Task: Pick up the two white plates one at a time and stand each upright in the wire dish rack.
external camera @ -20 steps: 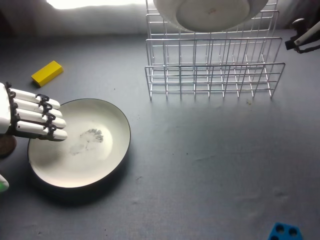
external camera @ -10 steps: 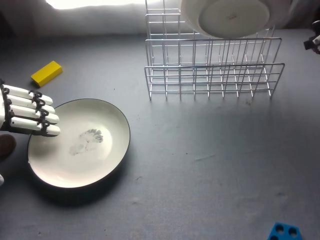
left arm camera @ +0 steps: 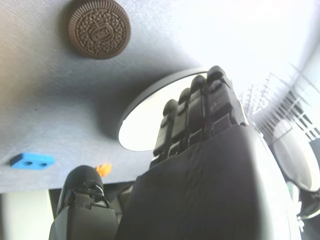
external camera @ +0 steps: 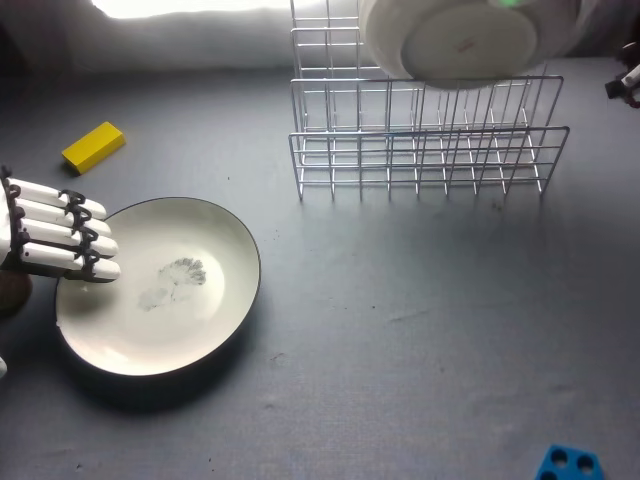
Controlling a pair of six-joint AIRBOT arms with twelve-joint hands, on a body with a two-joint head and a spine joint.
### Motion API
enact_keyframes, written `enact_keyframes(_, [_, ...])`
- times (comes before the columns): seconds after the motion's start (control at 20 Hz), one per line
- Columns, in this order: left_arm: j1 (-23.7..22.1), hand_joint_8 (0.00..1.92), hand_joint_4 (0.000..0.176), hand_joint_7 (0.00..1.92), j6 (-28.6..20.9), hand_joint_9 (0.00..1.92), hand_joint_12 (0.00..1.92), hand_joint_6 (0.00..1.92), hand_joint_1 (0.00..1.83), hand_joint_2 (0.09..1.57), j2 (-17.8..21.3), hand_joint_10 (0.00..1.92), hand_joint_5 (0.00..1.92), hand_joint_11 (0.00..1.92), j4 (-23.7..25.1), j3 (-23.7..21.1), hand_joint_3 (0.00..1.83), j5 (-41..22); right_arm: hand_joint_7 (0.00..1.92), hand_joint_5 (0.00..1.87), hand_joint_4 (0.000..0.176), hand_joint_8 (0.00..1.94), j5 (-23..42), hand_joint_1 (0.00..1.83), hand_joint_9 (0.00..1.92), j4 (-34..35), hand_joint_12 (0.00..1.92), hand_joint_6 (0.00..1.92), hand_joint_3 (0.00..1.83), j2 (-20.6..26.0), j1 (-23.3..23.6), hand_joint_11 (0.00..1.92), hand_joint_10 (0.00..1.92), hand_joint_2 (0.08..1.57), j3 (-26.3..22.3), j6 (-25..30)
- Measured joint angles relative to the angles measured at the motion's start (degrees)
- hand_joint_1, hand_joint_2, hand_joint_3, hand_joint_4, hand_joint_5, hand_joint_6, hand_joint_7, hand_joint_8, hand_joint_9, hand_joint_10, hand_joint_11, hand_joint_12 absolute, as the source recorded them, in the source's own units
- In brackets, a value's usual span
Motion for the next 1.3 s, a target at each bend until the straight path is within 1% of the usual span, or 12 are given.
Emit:
enact_keyframes(0.1, [0.11, 0.00, 0.000, 0.00, 0.02, 0.00, 0.00, 0.00, 0.00, 1.08, -0.02, 0.00, 0.00, 0.00, -0.09, 0.04, 0.00, 0.02, 1.19, 1.09, 0.000, 0.59, 0.07, 1.40, 1.18, 0.17, 0.75, 0.73, 0.00, -0.63, -0.72, 1.03, 0.76, 1.02, 0.94, 0.17])
enact_keyframes(0.4, [0.22, 0.00, 0.000, 0.00, 0.35, 0.00, 0.00, 0.00, 0.00, 1.07, -0.48, 0.00, 0.00, 0.00, -0.22, 0.57, 0.00, 0.04, 1.14, 1.02, 0.000, 0.69, 0.11, 1.40, 1.16, 0.35, 0.80, 0.85, 0.00, -2.69, -3.21, 1.00, 0.81, 1.04, 3.89, 1.44])
enact_keyframes(0.7, [0.22, 0.00, 0.000, 0.00, 0.35, 0.00, 0.00, 0.00, 0.00, 1.07, -0.61, 0.00, 0.00, 0.00, -0.26, 1.07, 0.00, -0.09, 1.14, 1.00, 0.000, 0.68, 0.15, 1.39, 1.15, 0.20, 0.80, 0.89, 0.00, -4.02, -4.70, 1.00, 0.81, 1.04, 5.81, 1.81])
enact_keyframes(0.8, [-0.02, 0.00, 0.000, 0.00, 0.35, 0.00, 0.00, 0.00, 0.00, 1.07, -0.61, 0.00, 0.00, 0.00, -0.24, 1.07, 0.00, -0.11, 1.08, 0.93, 0.000, 0.79, 0.26, 1.38, 1.04, 0.20, 0.82, 1.01, 0.00, -4.28, -5.01, 0.93, 0.96, 1.08, 6.29, 1.99])
enact_keyframes(0.85, [-0.26, 0.00, 0.000, 0.00, 0.35, 0.00, 0.00, 0.00, 0.00, 1.07, -0.61, 0.00, 0.00, 0.00, -0.22, 1.25, 0.00, -0.11, 1.08, 0.92, 0.000, 0.84, 0.42, 1.26, 1.01, 0.20, 0.85, 1.06, 0.00, -4.35, -5.31, 0.87, 0.57, 1.10, 6.43, 2.12])
enact_keyframes(0.9, [-0.26, 0.00, 0.000, 0.00, 0.37, 0.00, 0.00, 0.00, 0.00, 1.08, -0.63, 0.00, 0.00, 0.00, -0.42, 1.42, 0.00, -0.11, 1.06, 0.89, 0.000, 0.88, 0.42, 1.23, 1.04, 0.17, 0.89, 1.11, 0.00, -4.37, -5.40, 0.82, 0.33, 1.12, 6.45, 2.14])
enact_keyframes(0.95, [-0.26, 0.00, 0.000, 0.00, 0.37, 0.00, 0.00, 0.00, 0.00, 1.08, -0.61, 0.00, 0.00, 0.00, -0.44, 1.53, 0.00, -0.11, 1.01, 0.84, 0.000, 0.95, 0.39, 1.21, 1.02, 0.15, 0.91, 1.19, 0.00, -4.42, -5.62, 0.75, 0.22, 1.14, 6.67, 2.16])
enact_keyframes(1.0, [-0.26, 0.00, 0.000, 0.00, 0.37, 0.00, 0.00, 0.00, 0.00, 1.08, -0.68, 0.00, 0.00, 0.00, -0.39, 1.86, 0.00, -0.20, 0.93, 0.88, 0.000, 0.45, 0.39, 1.16, 1.00, 0.13, 0.94, 1.12, 0.00, -4.50, -5.64, 0.70, 0.14, 1.15, 6.69, 2.14])
enact_keyframes(1.05, [-0.26, 0.00, 0.000, 0.00, 0.37, 0.00, 0.00, 0.00, 0.00, 1.09, -0.68, 0.00, 0.00, 0.00, -0.42, 2.01, 0.00, -0.24, 0.97, 0.89, 0.000, 0.19, 0.50, 1.15, 1.00, 0.15, 0.96, 1.11, 0.00, -4.50, -5.66, 0.67, 0.09, 1.15, 6.69, 2.16])
enact_keyframes(1.1, [-0.26, 0.00, 0.000, 0.00, 0.37, 0.00, 0.00, 0.00, 0.00, 1.09, -0.68, 0.00, 0.00, 0.00, -0.42, 2.03, 0.00, -0.22, 0.97, 0.89, 0.000, 0.19, 0.79, 1.15, 1.00, 0.17, 0.96, 1.11, 0.00, -4.50, -5.81, 0.67, 0.09, 1.15, 6.69, 2.19])
enact_keyframes(1.15, [-0.26, 0.00, 0.000, 0.00, 0.37, 0.00, 0.00, 0.00, 0.00, 1.09, -0.68, 0.00, 0.00, 0.00, -0.48, 2.03, 0.00, -0.17, 0.96, 0.80, 0.000, 0.03, 1.44, 1.19, 0.96, 0.22, 0.97, 0.24, 0.00, -4.50, -6.05, 0.58, 0.03, 1.09, 6.69, 2.27])
enact_keyframes(1.3, [-0.26, 0.00, 0.000, 0.00, 0.37, 0.00, 0.00, 0.00, 0.00, 1.08, -0.68, 0.00, 0.01, 0.00, -0.46, 2.08, 0.00, -0.11, 0.94, 0.82, 0.000, 0.01, 2.60, 1.18, 0.94, 0.48, 0.98, 0.11, 0.00, -4.50, -6.05, 0.55, 0.01, 1.10, 6.69, 2.73])
